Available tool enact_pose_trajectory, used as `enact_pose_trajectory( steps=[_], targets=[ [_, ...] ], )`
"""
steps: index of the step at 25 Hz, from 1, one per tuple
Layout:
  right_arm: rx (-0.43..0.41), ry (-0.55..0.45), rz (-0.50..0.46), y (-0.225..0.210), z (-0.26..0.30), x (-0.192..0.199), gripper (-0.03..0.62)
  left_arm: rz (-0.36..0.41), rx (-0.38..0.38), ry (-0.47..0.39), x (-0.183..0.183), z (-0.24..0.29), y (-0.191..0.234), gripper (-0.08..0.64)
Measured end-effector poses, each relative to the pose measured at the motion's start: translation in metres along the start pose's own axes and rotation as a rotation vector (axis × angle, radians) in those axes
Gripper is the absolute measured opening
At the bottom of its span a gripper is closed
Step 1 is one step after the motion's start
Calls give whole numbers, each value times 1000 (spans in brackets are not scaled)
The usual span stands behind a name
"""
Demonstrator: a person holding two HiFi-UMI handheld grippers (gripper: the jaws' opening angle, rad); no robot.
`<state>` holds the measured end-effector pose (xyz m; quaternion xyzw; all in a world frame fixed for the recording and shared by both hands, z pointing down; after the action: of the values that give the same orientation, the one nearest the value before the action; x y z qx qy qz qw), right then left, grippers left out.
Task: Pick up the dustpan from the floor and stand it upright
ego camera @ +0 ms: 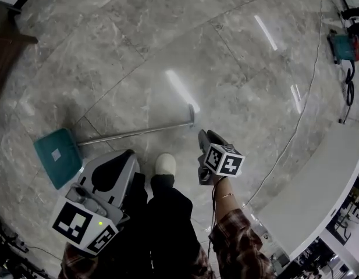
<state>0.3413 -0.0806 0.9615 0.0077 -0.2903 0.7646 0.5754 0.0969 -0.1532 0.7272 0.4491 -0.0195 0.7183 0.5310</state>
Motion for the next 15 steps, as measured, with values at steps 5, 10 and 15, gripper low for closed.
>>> enact_pose_trajectory(
  steps=[5, 10, 15],
  targets=[
    [34, 16, 20, -45, 61, 20, 104, 2, 6, -66, 10, 28, 28, 0],
    [55, 60, 5, -84, 111, 37, 104, 28, 31, -113, 17, 54, 41, 0],
    [87, 98, 67, -90, 140, 38, 104, 25, 46, -110, 20, 86, 54, 0]
  ],
)
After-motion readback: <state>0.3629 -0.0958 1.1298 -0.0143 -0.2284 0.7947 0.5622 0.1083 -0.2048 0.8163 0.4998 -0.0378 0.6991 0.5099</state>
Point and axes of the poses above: the fingertips, and each gripper's own axes: z forward along the fingers, y to its left, x out of its underside, the point moved 2 cm from there along -z, backward along the fingers, and after that the axes turned 11 degrees about -x, right-handed, at the moved point
